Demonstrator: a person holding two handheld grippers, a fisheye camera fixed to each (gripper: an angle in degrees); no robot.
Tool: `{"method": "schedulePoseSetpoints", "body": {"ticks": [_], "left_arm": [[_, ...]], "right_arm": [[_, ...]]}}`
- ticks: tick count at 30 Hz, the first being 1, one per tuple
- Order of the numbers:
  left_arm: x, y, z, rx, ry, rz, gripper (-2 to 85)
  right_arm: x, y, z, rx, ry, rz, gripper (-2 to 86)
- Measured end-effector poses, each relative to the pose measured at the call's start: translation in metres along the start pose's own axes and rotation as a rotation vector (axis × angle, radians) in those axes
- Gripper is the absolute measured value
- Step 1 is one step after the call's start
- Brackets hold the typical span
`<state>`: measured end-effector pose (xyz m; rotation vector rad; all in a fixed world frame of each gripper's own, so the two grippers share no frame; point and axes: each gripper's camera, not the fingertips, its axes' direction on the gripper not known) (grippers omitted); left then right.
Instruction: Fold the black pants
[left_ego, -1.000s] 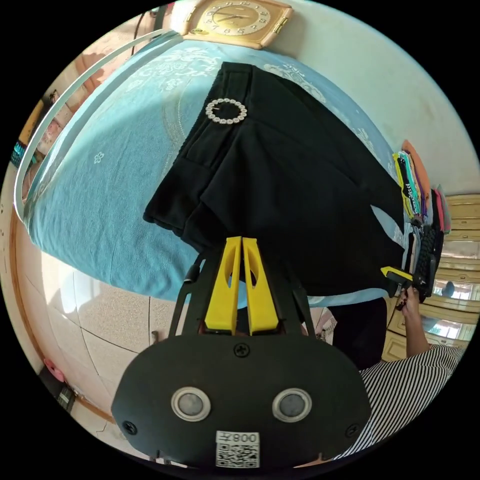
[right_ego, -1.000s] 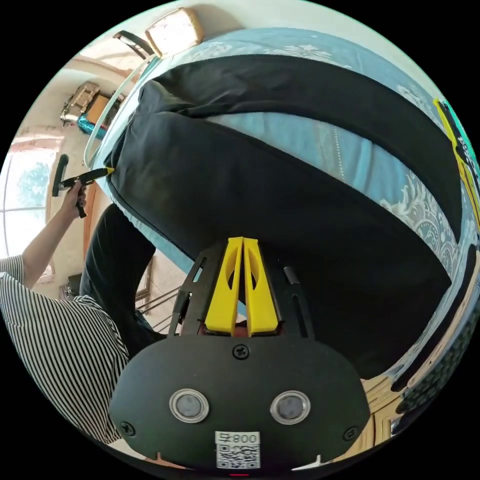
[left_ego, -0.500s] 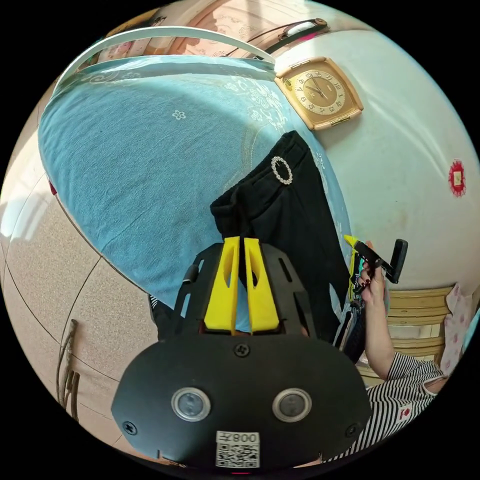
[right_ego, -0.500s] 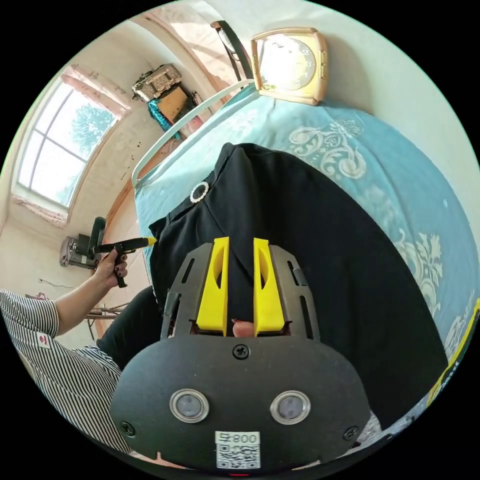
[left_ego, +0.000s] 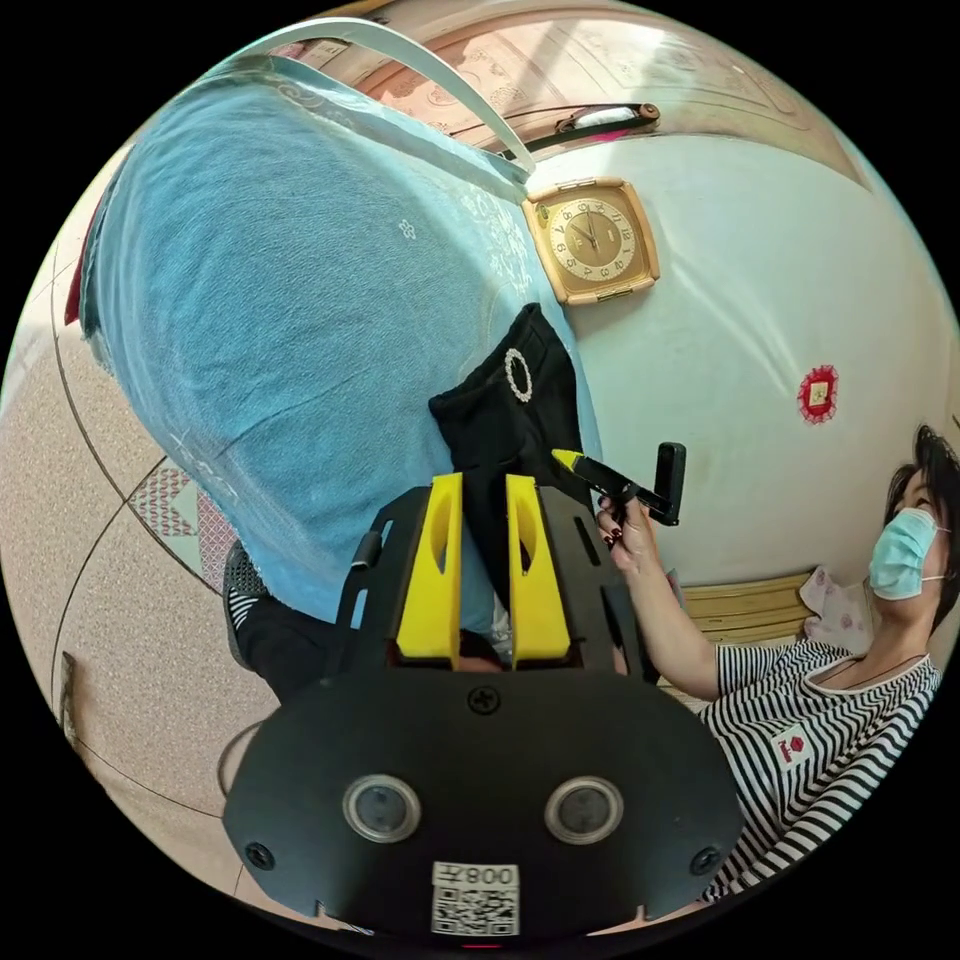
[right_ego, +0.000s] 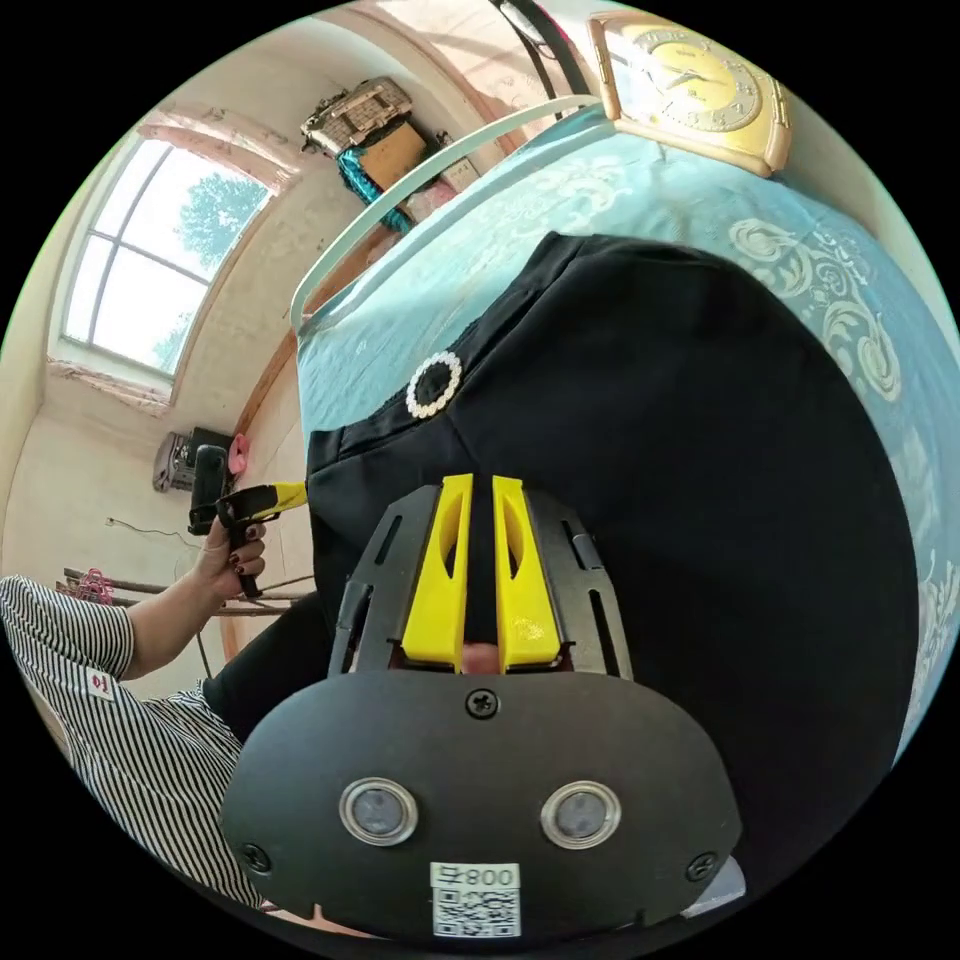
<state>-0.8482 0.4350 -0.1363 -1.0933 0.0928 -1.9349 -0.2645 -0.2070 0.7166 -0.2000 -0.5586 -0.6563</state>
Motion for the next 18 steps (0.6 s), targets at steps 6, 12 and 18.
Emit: {"method": "schedulePoseSetpoints", "body": {"ticks": [6, 12, 18], "left_arm": [[-0.016, 0.000, -0.040, 0.057, -0.030, -0.009, 11.2], [-0.034, -0.012, -0.053, 0.037, 0.010, -0.032, 9.9], [-0.034, -0.016, -0.060, 0.001, 0.018, 0.008, 4.5]], "right_arm": [[0.006, -0.098, -0.015, 0.096, 0.172, -0.068, 9.8], [0.001, -0.182, 0.047, -0.100, 0.255, -0.156, 11.6], [-0.003, -0.198, 0.083, -0.178, 0.283, -0.146, 4.4]]}}
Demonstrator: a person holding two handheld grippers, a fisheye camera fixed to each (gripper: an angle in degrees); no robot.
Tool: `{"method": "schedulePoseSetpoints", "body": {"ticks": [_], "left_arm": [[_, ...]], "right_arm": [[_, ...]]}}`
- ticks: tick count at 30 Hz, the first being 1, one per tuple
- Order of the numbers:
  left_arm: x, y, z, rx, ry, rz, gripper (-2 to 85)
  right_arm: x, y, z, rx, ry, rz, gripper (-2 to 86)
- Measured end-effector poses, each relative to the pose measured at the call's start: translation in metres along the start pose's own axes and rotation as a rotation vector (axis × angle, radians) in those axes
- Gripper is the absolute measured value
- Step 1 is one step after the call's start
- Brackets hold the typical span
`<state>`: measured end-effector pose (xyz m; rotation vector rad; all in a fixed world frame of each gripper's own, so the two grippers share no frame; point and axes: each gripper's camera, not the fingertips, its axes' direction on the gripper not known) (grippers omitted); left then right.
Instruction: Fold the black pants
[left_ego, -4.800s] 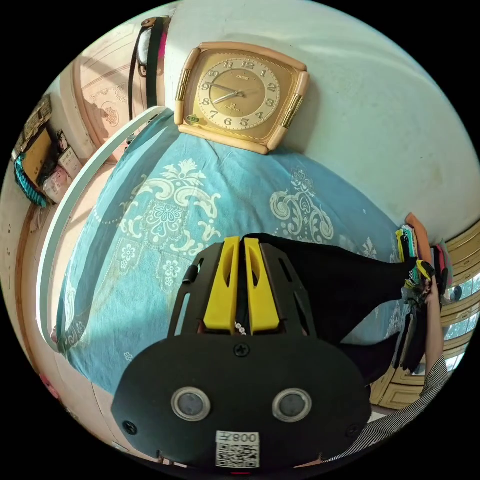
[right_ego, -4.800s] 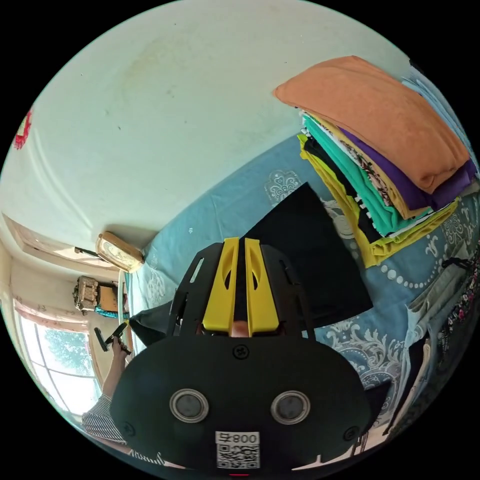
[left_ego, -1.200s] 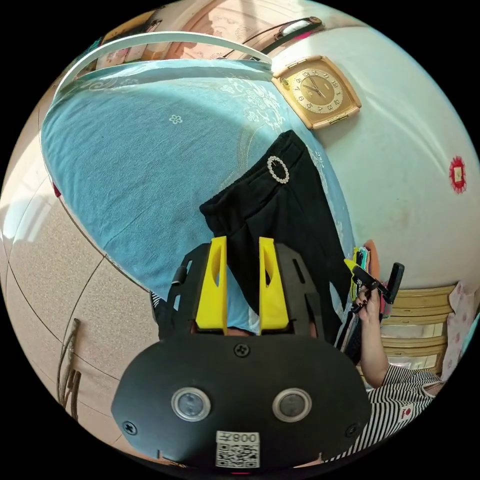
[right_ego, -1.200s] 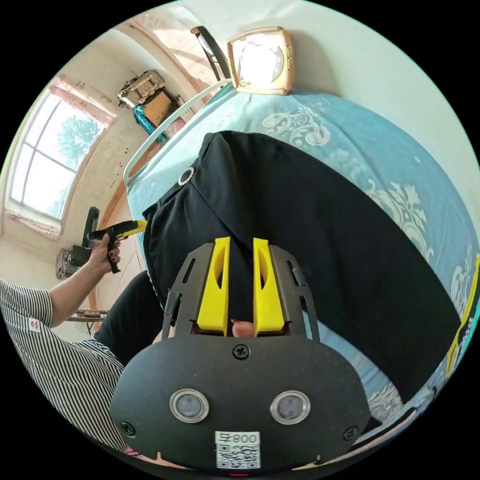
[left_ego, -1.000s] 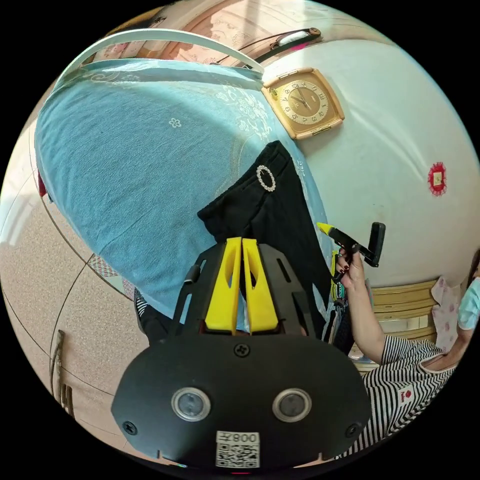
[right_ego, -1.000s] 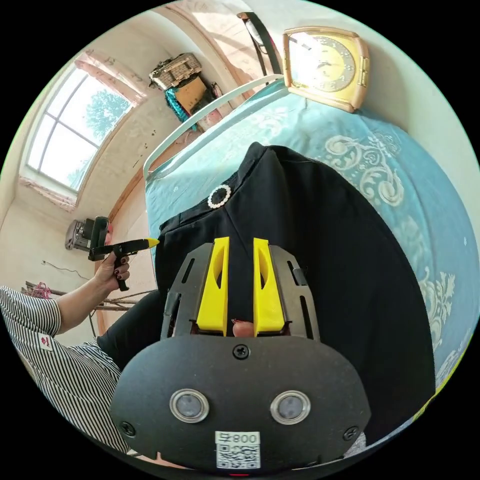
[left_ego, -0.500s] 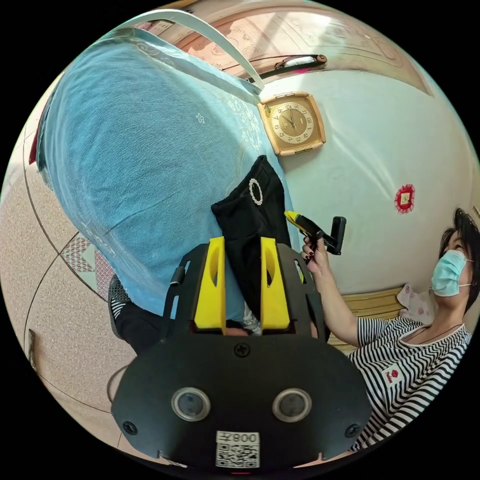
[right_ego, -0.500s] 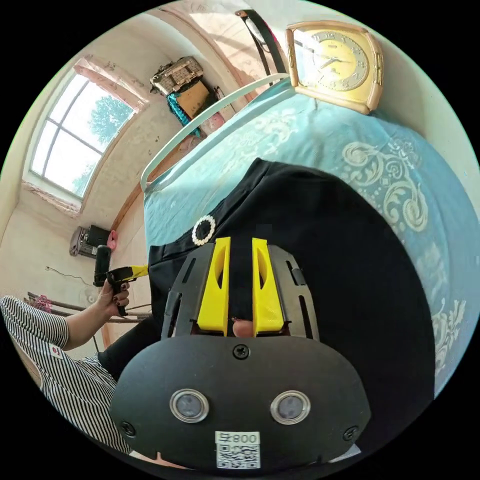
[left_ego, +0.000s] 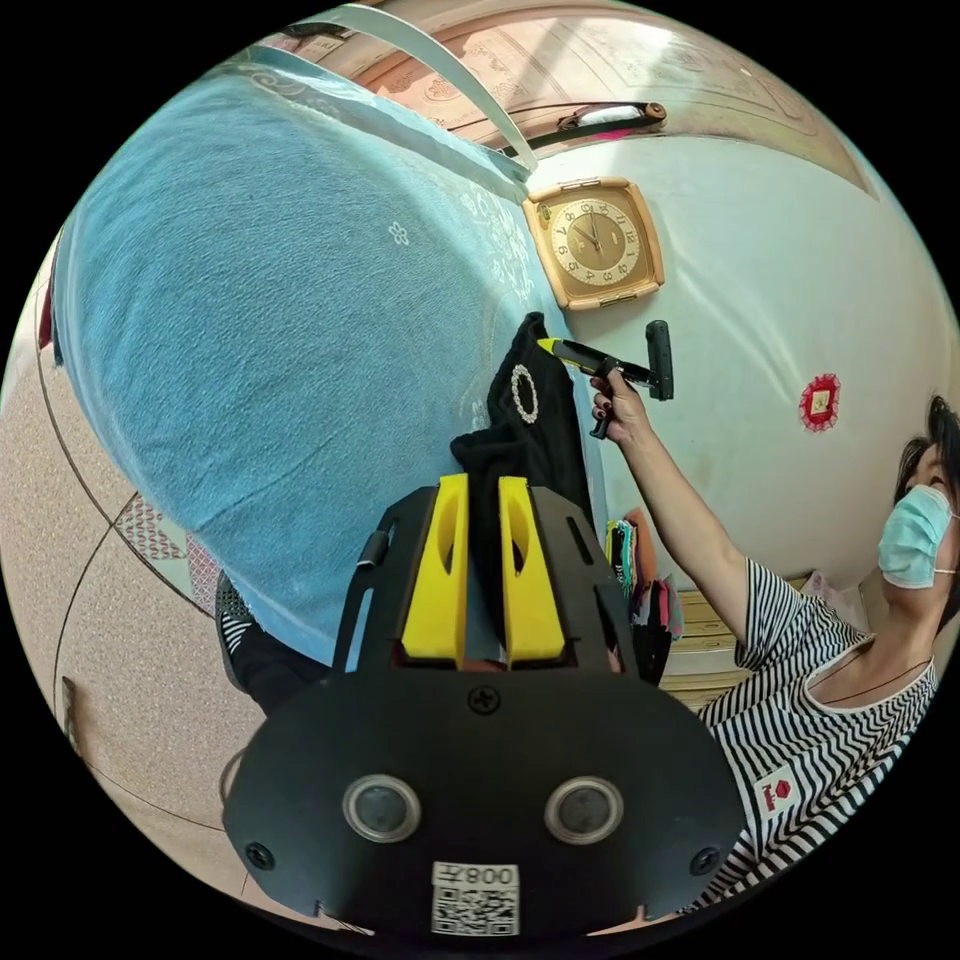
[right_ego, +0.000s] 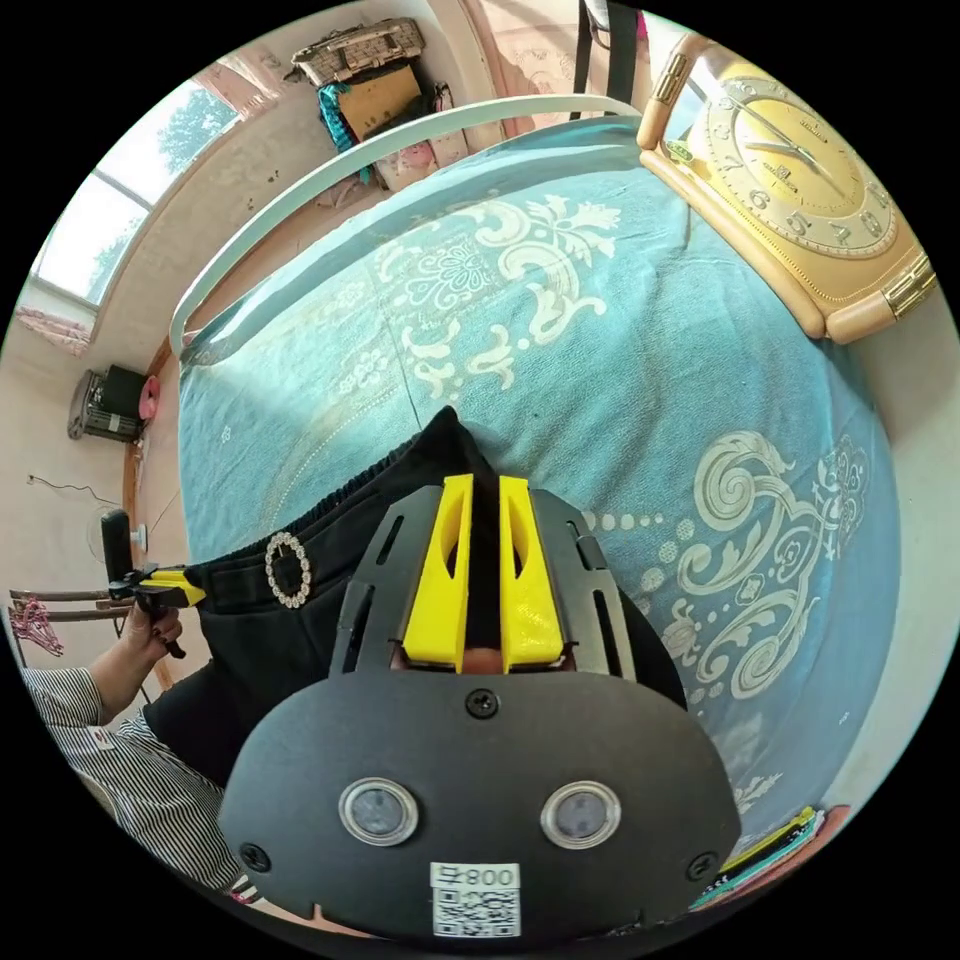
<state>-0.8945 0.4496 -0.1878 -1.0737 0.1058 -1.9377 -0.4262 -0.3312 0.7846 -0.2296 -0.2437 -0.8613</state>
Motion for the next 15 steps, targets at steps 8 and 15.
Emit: {"method": "schedulePoseSetpoints", "body": {"ticks": [8, 15], "left_arm": [[0.041, 0.012, -0.028, 0.049, 0.069, 0.239, 3.0], [0.022, 0.029, -0.008, 0.005, -0.063, 0.124, 5.2]], "right_arm": [[-0.018, 0.039, -0.082, 0.356, -0.020, -0.024, 3.6], [-0.027, 0.017, -0.013, 0.080, 0.037, 0.080, 5.2]]}}
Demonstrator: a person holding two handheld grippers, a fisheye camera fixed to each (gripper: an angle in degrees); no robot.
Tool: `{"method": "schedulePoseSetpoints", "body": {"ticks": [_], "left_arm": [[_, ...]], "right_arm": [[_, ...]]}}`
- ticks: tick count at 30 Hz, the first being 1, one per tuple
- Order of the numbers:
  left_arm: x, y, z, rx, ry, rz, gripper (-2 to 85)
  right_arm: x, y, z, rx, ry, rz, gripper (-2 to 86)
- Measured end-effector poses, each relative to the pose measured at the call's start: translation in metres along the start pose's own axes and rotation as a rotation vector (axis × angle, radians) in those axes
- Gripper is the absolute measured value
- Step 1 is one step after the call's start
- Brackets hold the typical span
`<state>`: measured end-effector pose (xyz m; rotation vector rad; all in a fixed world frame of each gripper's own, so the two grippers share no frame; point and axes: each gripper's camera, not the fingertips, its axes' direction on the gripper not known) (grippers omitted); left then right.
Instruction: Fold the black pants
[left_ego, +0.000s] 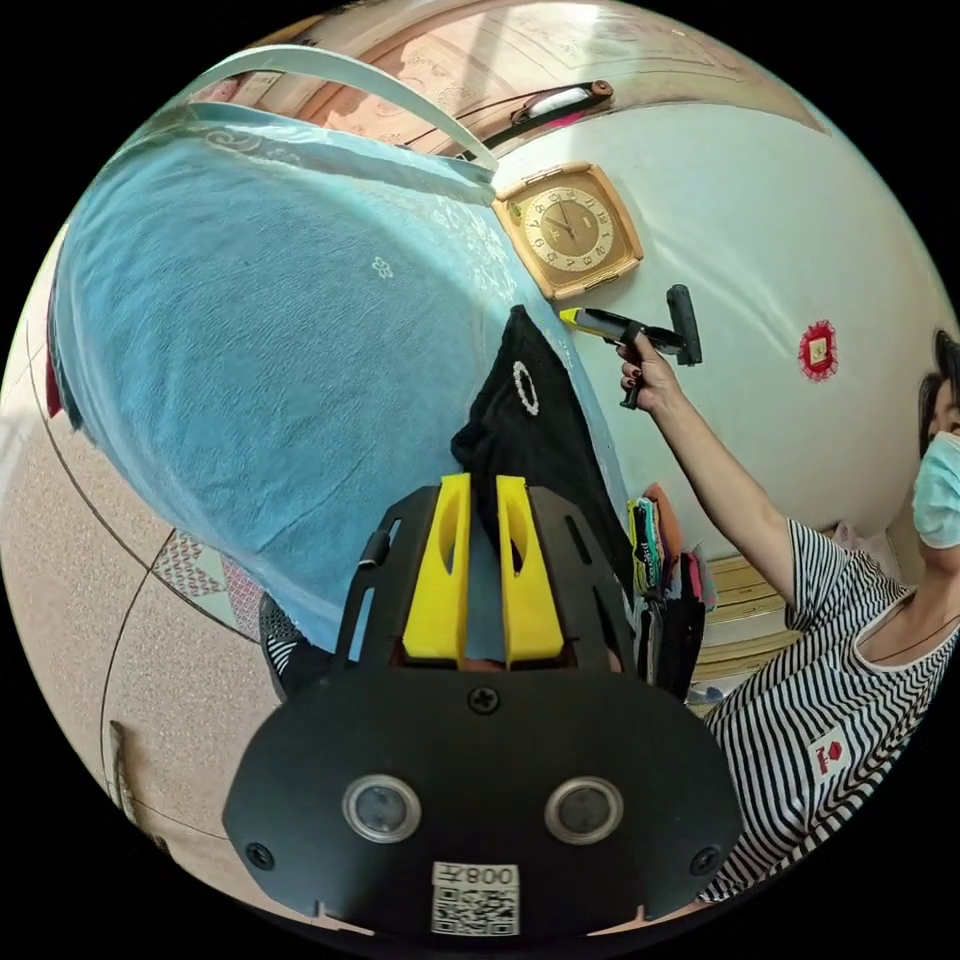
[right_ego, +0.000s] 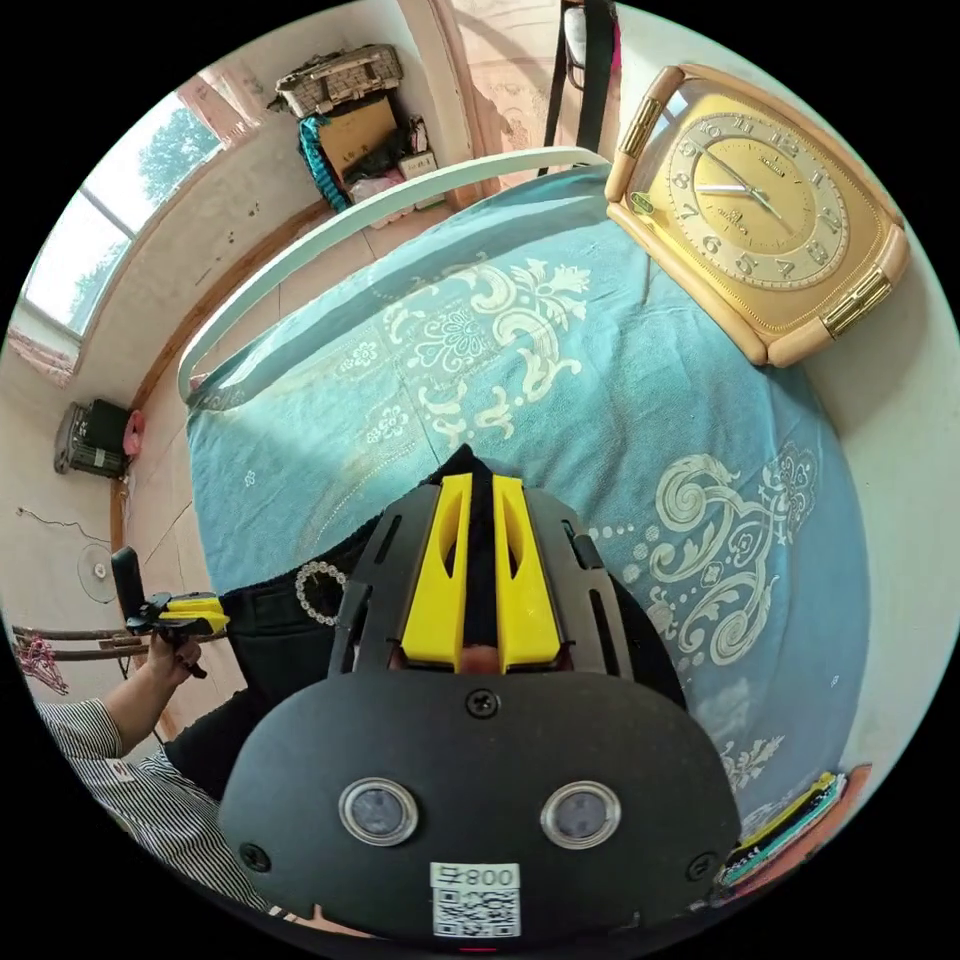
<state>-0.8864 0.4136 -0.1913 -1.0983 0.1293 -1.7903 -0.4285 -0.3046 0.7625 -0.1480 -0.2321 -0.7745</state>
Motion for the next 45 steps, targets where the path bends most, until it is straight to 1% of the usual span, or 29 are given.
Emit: {"method": "schedulePoseSetpoints", "body": {"ticks": [4, 6, 7, 9, 13, 14, 15, 17, 18, 22, 23, 24, 27, 28, 31, 32, 33, 34, 35, 36, 37, 38, 41, 43, 45], "left_arm": [[0.022, 0.008, -0.004, 0.045, -0.026, 0.043, 7.2], [0.042, 0.002, 0.008, 0.020, -0.058, 0.110, 8.4], [0.047, 0.000, 0.012, 0.010, -0.076, 0.127, 8.6], [0.065, -0.012, 0.035, -0.039, -0.111, 0.187, 9.0], [0.085, -0.023, 0.076, -0.145, -0.219, 0.229, 8.4], [0.092, -0.022, 0.090, -0.197, -0.317, 0.260, 7.9], [0.097, -0.018, 0.106, -0.260, -0.405, 0.288, 7.5], [0.105, -0.012, 0.116, -0.260, -0.410, 0.310, 6.8], [0.110, -0.010, 0.124, -0.282, -0.417, 0.312, 6.4], [0.140, -0.001, 0.144, -0.286, -0.508, 0.339, 5.2], [0.153, 0.005, 0.148, -0.250, -0.515, 0.350, 4.9], [0.168, 0.011, 0.154, -0.226, -0.479, 0.368, 4.8], [0.204, 0.033, 0.181, -0.217, -0.413, 0.438, 4.6], [0.210, 0.038, 0.189, -0.233, -0.405, 0.451, 4.5], [0.227, 0.059, 0.243, -0.373, -0.404, 0.470, 3.4], [0.228, 0.066, 0.264, -0.437, -0.433, 0.465, 2.7], [0.227, 0.074, 0.284, -0.489, -0.503, 0.451, 1.9], [0.227, 0.077, 0.291, -0.499, -0.504, 0.445, 1.5], [0.231, 0.080, 0.299, -0.474, -0.485, 0.428, 1.1], [0.236, 0.082, 0.309, -0.487, -0.488, 0.410, 0.8], [0.240, 0.083, 0.313, -0.492, -0.493, 0.403, 0.6], [0.250, 0.086, 0.323, -0.493, -0.502, 0.412, 0.5], [0.289, 0.099, 0.351, -0.487, -0.472, 0.505, 0.3], [0.313, 0.110, 0.376, -0.503, -0.434, 0.551, 0.2], [0.338, 0.128, 0.419, -0.567, -0.417, 0.620, 0.1]], "right_arm": [[0.000, 0.050, -0.019, 0.095, -0.122, 0.016, 4.9], [-0.011, 0.106, -0.026, 0.108, -0.203, -0.015, 3.5], [-0.015, 0.123, -0.026, 0.104, -0.212, -0.023, 3.0], [-0.031, 0.190, -0.016, 0.033, -0.203, 0.007, 1.5], [-0.052, 0.283, 0.011, -0.096, -0.214, 0.104, 0.5], [-0.059, 0.308, 0.024, -0.145, -0.221, 0.137, 0.4], [-0.068, 0.330, 0.038, -0.189, -0.276, 0.150, 0.3], [-0.081, 0.357, 0.059, -0.247, -0.277, 0.161, 0.2], [-0.084, 0.373, 0.055, -0.161, -0.260, 0.191, 0.2], [-0.091, 0.404, 0.056, -0.189, -0.217, 0.172, 0.2], [-0.091, 0.415, 0.054, -0.193, -0.238, 0.162, 0.2], [-0.091, 0.428, 0.051, -0.187, -0.296, 0.150, 0.1], [-0.087, 0.470, 0.037, -0.134, -0.283, 0.197, 0.1], [-0.085, 0.481, 0.033, -0.117, -0.275, 0.212, 0.1], [-0.065, 0.544, 0.012, -0.062, -0.198, 0.320, 0.0], [-0.051, 0.574, 0.006, -0.058, -0.153, 0.383, 0.0], [-0.039, 0.605, 0.004, -0.078, -0.105, 0.440, 0.0], [-0.033, 0.621, 0.005, -0.097, -0.087, 0.470, 0.0], [-0.024, 0.652, 0.010, -0.146, -0.074, 0.511, 0.1], [-0.022, 0.680, 0.021, -0.215, -0.076, 0.525, 0.1], [-0.022, 0.693, 0.022, -0.204, -0.091, 0.524, 0.1], [-0.022, 0.717, 0.017, -0.130, -0.110, 0.559, 0.1], [-0.026, 0.760, 0.007, -0.107, -0.145, 0.549, 0.2], [-0.027, 0.792, -0.007, -0.081, -0.095, 0.544, 0.1], [-0.013, 0.854, -0.029, -0.031, -0.032, 0.624, 0.1]]}}
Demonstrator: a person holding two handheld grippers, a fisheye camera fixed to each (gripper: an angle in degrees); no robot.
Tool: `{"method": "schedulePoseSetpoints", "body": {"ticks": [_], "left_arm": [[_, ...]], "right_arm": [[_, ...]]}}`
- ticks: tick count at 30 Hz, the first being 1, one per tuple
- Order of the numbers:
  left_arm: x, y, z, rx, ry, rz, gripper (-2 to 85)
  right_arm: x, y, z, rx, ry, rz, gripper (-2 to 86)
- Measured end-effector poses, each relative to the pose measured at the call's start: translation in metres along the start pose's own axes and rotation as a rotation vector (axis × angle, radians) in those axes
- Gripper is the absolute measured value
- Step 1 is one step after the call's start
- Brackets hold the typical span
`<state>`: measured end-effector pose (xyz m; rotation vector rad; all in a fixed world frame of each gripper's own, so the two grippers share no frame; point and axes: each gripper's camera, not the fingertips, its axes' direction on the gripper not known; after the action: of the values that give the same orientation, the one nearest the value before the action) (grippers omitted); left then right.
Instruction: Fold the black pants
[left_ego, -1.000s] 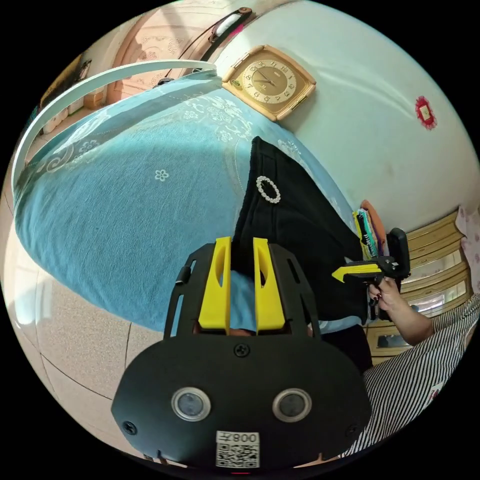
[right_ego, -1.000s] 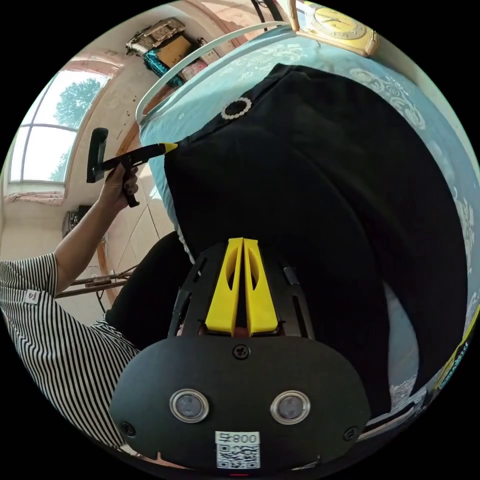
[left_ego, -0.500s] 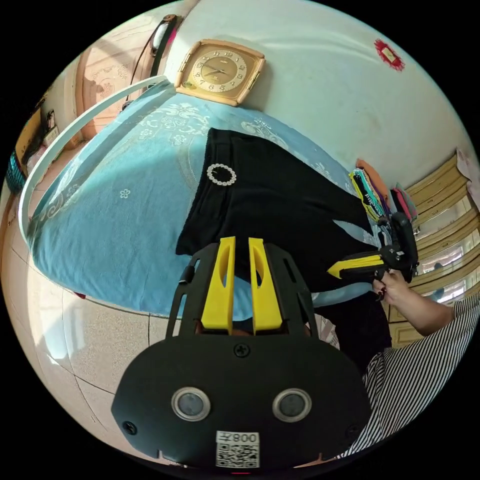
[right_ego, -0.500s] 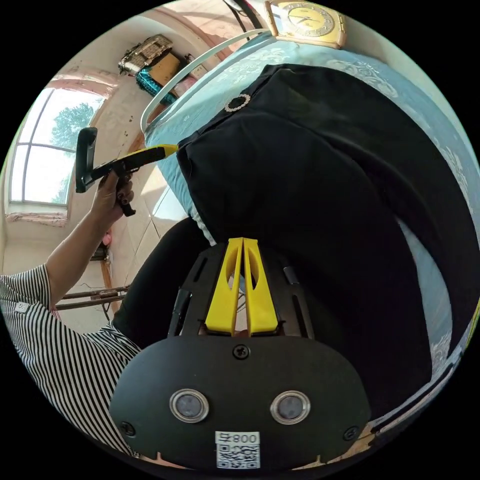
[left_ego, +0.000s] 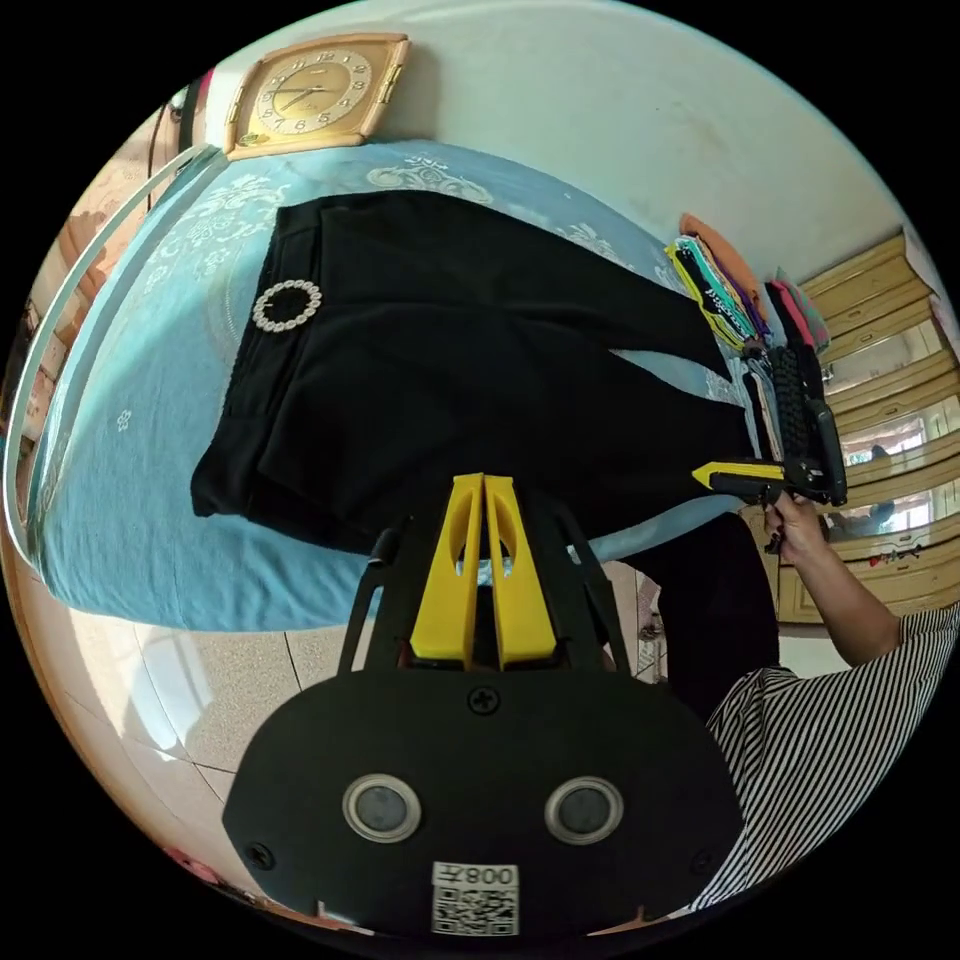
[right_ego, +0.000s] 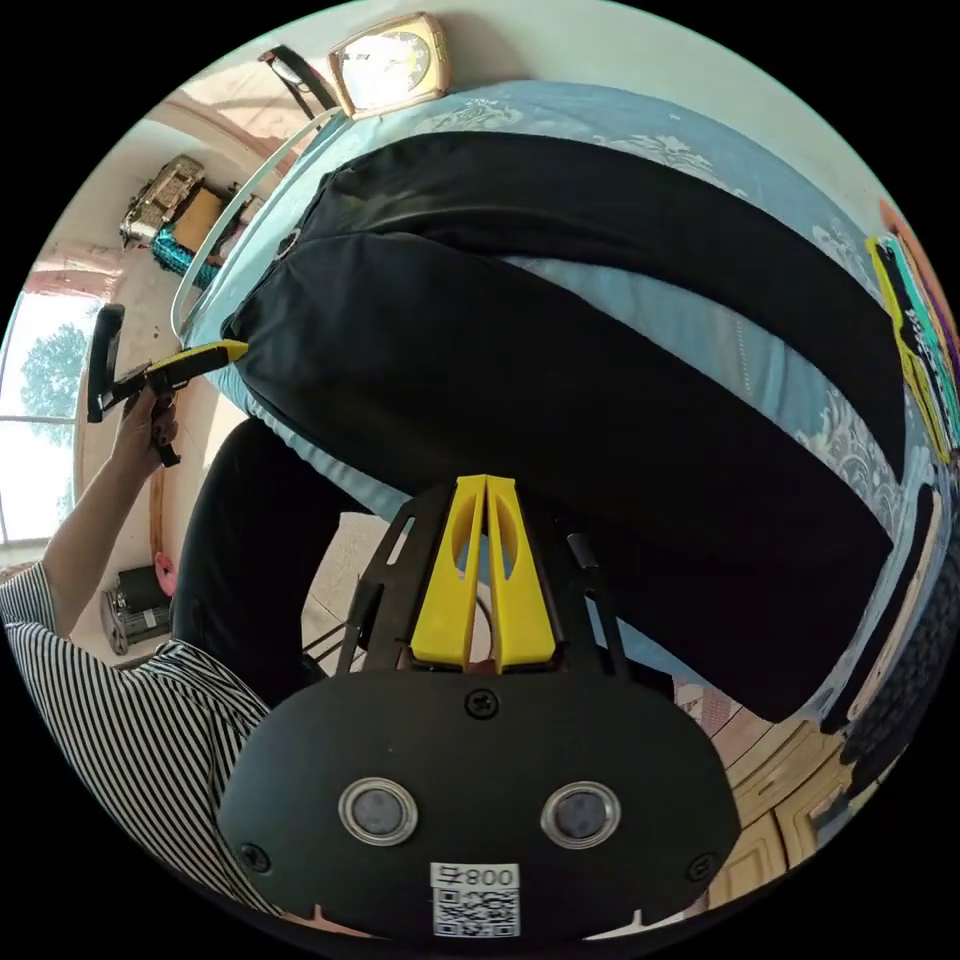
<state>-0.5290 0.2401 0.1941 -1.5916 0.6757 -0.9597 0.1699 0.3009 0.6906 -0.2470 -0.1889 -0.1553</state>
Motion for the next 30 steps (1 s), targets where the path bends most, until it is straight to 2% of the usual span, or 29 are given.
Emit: {"method": "schedulePoseSetpoints", "body": {"ticks": [5, 8, 10, 12, 16, 19, 21, 26, 30], "left_arm": [[0.052, -0.035, 0.065, -0.179, -0.063, 0.075, 0.1], [0.060, -0.048, 0.083, -0.183, -0.021, 0.017, 0.2], [0.067, -0.059, 0.090, -0.212, -0.032, 0.008, 0.2], [0.087, -0.072, 0.094, -0.204, -0.085, 0.045, 0.4], [0.125, -0.088, 0.105, -0.161, -0.019, 0.138, 1.1], [0.152, -0.103, 0.130, -0.203, -0.025, 0.186, 1.5], [0.165, -0.117, 0.151, -0.236, -0.022, 0.184, 1.6], [0.182, -0.143, 0.175, -0.253, -0.036, 0.166, 1.2], [0.190, -0.164, 0.194, -0.275, -0.039, 0.141, 0.6]], "right_arm": [[0.136, 0.112, -0.029, 0.052, 0.095, 0.332, 0.1], [0.205, 0.183, -0.026, 0.004, 0.115, 0.473, 0.1], [0.232, 0.218, -0.032, 0.074, 0.003, 0.503, 0.2], [0.253, 0.255, -0.045, 0.100, 0.079, 0.559, 0.4], [0.289, 0.331, -0.067, 0.240, 0.105, 0.700, 1.3], [0.335, 0.403, -0.068, 0.345, -0.002, 0.906, 5.9], [0.371, 0.454, -0.062, 0.453, -0.166, 1.038, 8.9], [0.422, 0.519, -0.049, 0.643, -0.422, 1.178, 9.8], [0.452, 0.532, -0.037, 0.568, -0.496, 1.196, 7.2]]}}
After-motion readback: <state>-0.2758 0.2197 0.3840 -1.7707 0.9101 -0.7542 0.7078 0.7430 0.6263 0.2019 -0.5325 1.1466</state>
